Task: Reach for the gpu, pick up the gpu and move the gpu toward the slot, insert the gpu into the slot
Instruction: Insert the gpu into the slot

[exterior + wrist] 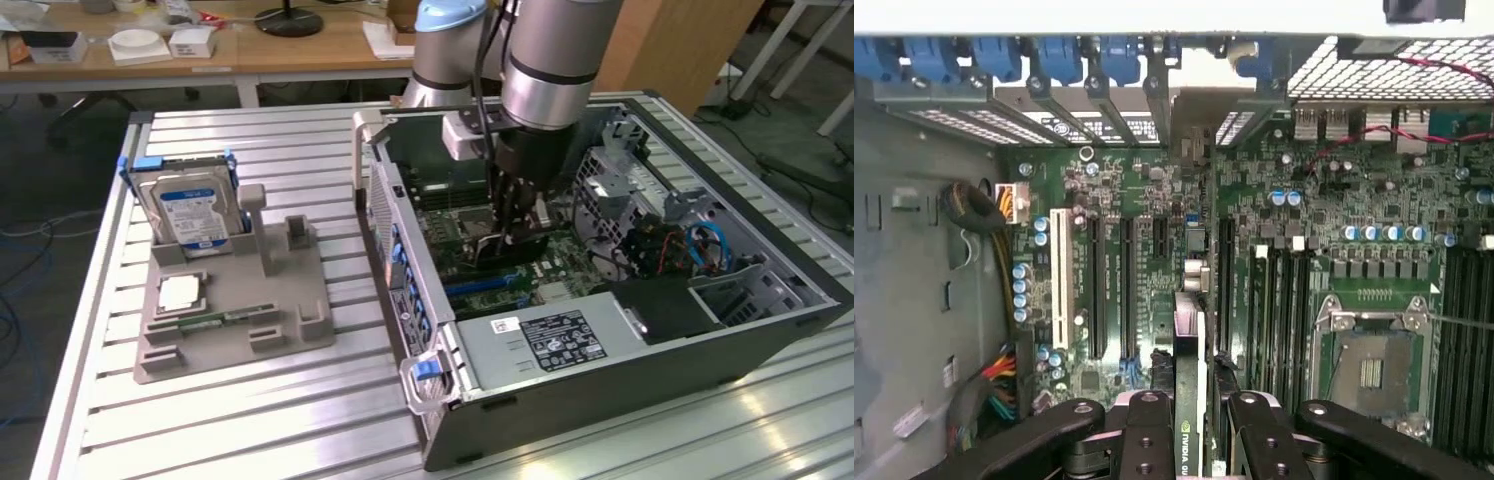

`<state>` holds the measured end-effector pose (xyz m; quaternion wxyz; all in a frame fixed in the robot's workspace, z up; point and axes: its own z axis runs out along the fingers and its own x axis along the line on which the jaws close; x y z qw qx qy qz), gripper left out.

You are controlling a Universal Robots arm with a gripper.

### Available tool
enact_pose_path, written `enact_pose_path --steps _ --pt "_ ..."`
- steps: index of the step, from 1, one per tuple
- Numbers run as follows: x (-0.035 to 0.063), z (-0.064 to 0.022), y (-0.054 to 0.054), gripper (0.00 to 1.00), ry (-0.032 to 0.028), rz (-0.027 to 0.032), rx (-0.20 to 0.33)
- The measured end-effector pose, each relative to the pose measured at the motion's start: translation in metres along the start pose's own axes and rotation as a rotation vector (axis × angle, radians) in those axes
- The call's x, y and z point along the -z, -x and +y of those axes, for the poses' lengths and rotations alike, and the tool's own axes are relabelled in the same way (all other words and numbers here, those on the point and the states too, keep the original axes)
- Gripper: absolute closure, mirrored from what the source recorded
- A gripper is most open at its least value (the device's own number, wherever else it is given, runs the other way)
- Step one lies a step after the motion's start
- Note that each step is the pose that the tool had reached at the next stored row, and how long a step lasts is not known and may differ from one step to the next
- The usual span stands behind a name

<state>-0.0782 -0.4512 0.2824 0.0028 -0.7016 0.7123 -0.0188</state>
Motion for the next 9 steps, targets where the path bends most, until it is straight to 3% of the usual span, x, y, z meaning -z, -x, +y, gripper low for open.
enact_pose_path --steps 9 --pt "-0.0157 0.0007 0.0 0.74 0.0 0.0001 0.0"
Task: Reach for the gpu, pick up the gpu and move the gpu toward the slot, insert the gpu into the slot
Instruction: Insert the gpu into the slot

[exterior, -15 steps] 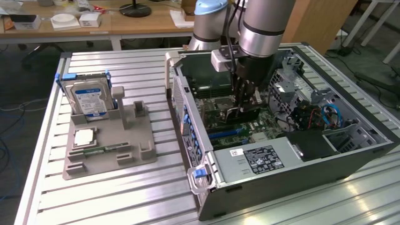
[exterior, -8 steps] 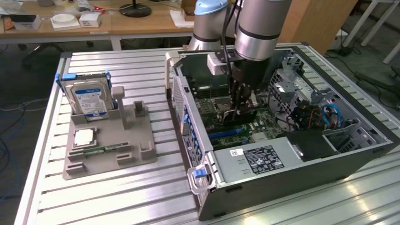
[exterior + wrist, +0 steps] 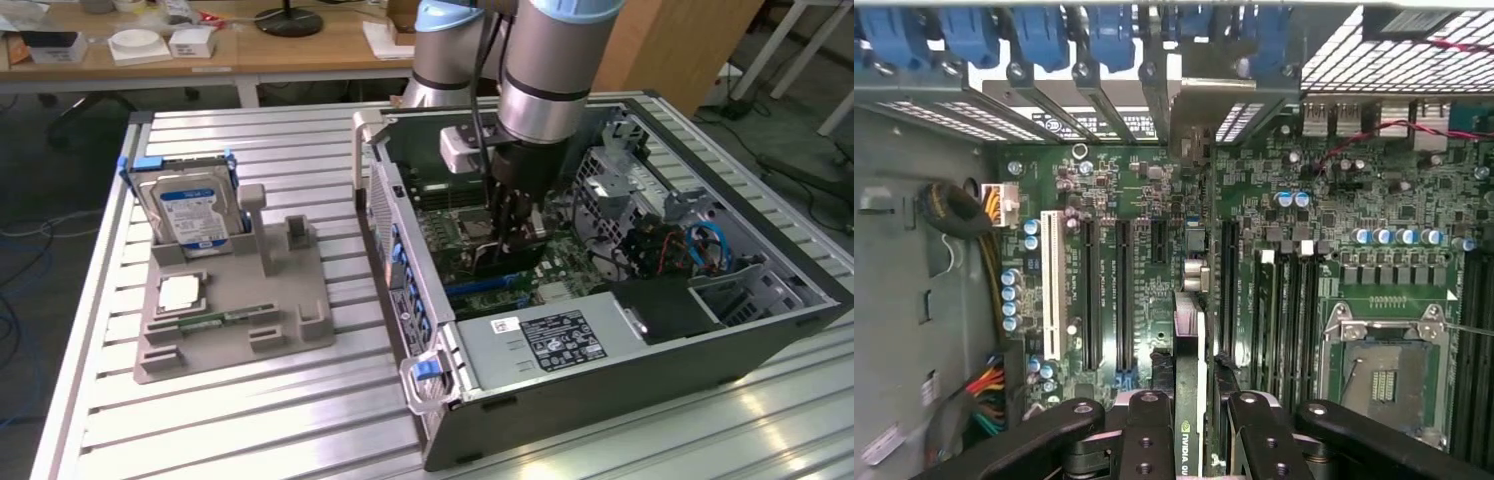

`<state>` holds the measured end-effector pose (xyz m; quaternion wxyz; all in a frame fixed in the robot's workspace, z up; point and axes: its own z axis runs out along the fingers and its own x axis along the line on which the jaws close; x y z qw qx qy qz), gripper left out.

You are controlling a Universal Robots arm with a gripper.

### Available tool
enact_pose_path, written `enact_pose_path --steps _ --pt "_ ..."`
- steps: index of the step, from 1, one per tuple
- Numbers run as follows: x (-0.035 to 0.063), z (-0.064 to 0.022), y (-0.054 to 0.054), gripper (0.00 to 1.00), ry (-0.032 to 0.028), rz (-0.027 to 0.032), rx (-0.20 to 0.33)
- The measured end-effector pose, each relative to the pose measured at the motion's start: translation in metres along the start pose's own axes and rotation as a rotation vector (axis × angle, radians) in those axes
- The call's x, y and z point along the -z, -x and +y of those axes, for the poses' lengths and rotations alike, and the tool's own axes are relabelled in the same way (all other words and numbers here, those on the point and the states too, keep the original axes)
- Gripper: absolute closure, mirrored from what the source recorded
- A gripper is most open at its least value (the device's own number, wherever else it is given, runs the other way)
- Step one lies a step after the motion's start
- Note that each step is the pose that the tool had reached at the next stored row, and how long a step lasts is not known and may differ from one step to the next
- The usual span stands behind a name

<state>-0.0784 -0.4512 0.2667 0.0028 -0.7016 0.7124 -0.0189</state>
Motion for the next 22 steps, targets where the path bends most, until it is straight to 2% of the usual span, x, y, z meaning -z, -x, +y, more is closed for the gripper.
enact_pose_path --steps 8,17,22 --pt "-0.0081 0.0078 0.0 0.74 0.0003 0.0001 0.0" --pt "-0.0082 0.0078 0.0001 0.74 0.0002 -0.0003 0.0" --pt "-0.0031 0.0076 0.0 0.74 0.0 -0.0005 0.0"
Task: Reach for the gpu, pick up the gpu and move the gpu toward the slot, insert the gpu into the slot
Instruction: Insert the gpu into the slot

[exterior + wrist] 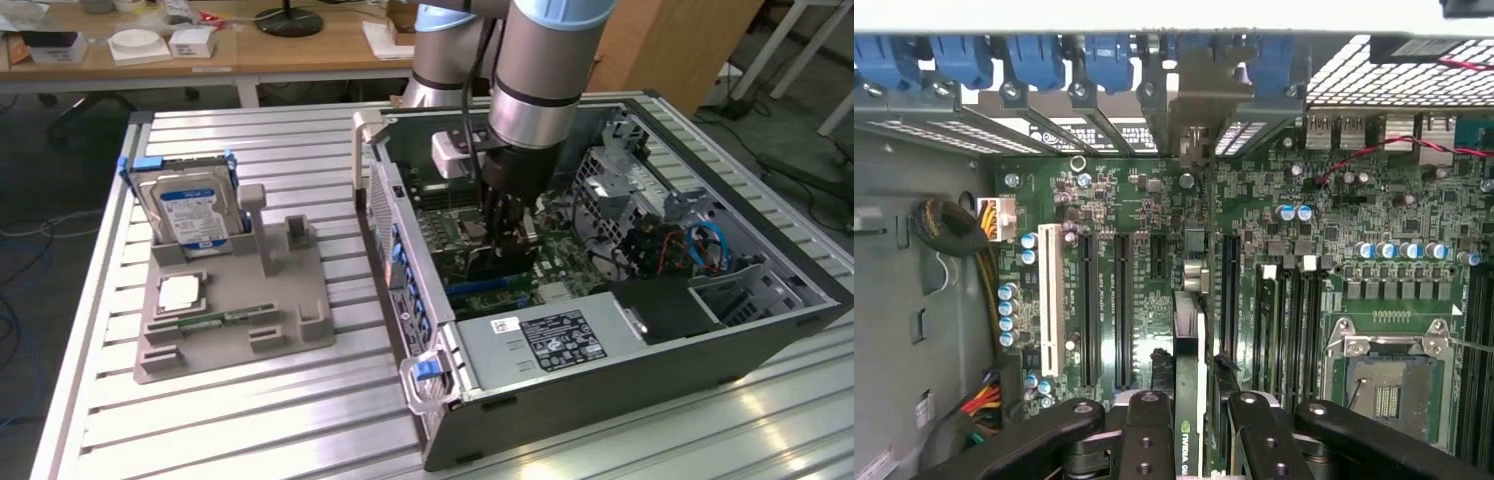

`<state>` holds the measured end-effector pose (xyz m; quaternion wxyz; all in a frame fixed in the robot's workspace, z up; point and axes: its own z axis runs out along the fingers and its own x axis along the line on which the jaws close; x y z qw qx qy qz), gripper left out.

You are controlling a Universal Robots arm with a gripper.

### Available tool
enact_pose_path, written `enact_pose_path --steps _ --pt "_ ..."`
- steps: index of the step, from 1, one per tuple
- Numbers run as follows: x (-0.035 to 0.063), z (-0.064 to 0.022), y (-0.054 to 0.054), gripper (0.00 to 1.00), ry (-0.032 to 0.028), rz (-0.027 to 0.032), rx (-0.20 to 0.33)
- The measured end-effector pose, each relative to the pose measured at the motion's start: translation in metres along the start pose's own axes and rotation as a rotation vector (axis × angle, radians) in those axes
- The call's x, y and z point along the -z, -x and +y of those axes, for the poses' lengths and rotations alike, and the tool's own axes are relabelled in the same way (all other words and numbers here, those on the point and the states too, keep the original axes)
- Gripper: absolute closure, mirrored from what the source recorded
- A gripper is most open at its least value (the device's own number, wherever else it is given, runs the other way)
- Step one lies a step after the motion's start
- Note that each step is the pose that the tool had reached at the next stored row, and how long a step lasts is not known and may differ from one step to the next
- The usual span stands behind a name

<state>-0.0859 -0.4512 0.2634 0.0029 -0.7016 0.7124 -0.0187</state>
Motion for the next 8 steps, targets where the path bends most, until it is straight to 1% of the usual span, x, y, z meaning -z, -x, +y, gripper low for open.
enact_pose_path --steps 3,4,5,6,8 --pt "0.0002 -0.0016 0.0 0.74 -0.0011 0.0005 0.001" --pt "0.0002 -0.0017 0.0 0.74 -0.0024 0.0003 0.001" --pt "0.0001 -0.0017 0.0 0.74 -0.0058 0.0001 0.001" --pt "0.0 -0.0017 0.0 0.74 -0.0118 -0.0001 0.002" --pt "-0.0006 -0.0005 0.0 0.74 -0.032 -0.0006 0.003"
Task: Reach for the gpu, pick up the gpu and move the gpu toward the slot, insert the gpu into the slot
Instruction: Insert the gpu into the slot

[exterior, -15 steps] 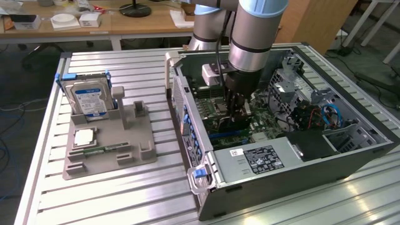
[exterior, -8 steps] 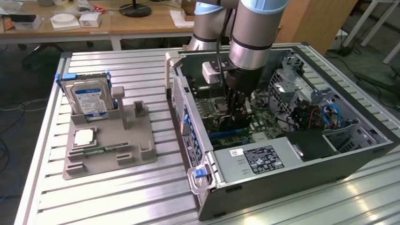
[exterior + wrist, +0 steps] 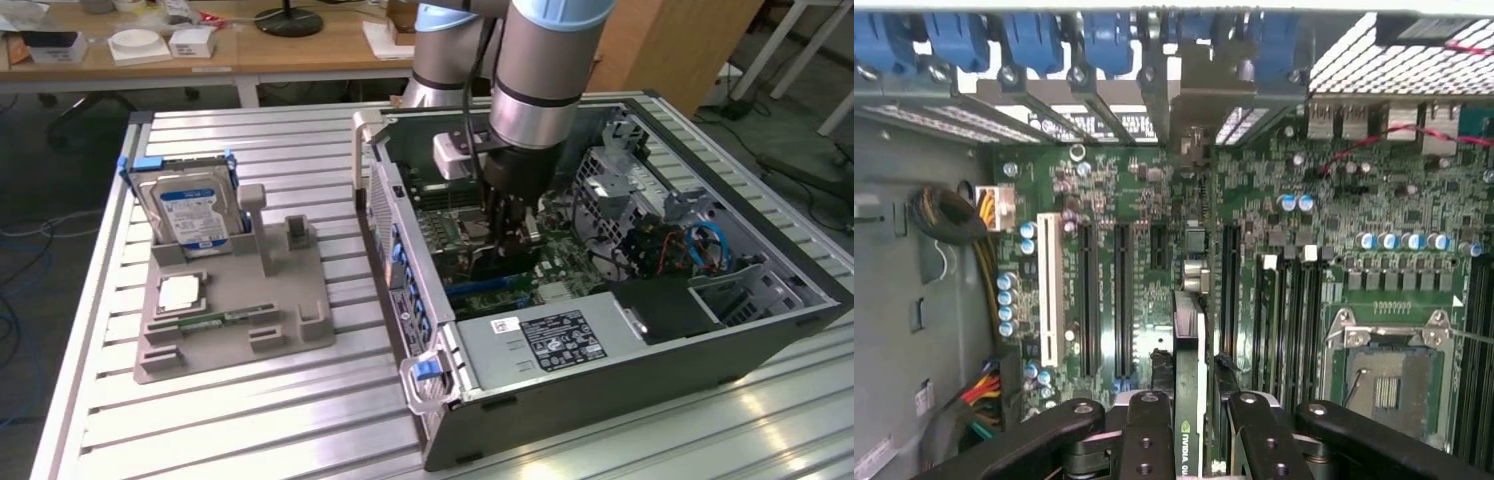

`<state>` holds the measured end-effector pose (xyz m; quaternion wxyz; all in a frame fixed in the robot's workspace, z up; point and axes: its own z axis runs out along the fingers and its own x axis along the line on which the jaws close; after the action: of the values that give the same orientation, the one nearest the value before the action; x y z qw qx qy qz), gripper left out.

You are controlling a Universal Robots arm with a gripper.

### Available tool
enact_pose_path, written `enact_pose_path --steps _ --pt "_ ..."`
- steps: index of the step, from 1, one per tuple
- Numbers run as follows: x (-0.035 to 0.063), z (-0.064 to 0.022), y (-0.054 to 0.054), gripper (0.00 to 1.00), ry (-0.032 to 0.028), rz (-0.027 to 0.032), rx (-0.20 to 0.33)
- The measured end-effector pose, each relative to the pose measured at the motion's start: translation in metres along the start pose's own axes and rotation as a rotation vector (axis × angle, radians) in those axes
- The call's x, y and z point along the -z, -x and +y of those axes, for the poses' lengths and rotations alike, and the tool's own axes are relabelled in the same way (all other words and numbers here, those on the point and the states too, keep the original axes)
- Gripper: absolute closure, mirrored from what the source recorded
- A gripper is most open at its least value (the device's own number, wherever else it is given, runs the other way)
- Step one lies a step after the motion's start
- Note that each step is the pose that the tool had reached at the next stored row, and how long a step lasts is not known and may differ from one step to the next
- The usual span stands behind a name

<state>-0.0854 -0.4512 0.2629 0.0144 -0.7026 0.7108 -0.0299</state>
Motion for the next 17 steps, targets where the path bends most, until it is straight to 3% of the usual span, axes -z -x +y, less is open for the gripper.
enact_pose_path --steps 1,2,13,16,17 --pt "0.0 0.0009 0.0 0.74 -0.0052 -0.0002 0.0" --pt "-0.0001 0.0017 0.0001 0.74 -0.006 -0.0004 0.0" --pt "-0.0012 0.0042 -0.0027 0.74 -0.006 -0.0006 0.001" --pt "-0.0013 0.0036 -0.0028 0.74 -0.0059 -0.0034 0.0" --pt "-0.0013 0.0036 -0.0029 0.74 -0.0059 -0.0069 0.0"
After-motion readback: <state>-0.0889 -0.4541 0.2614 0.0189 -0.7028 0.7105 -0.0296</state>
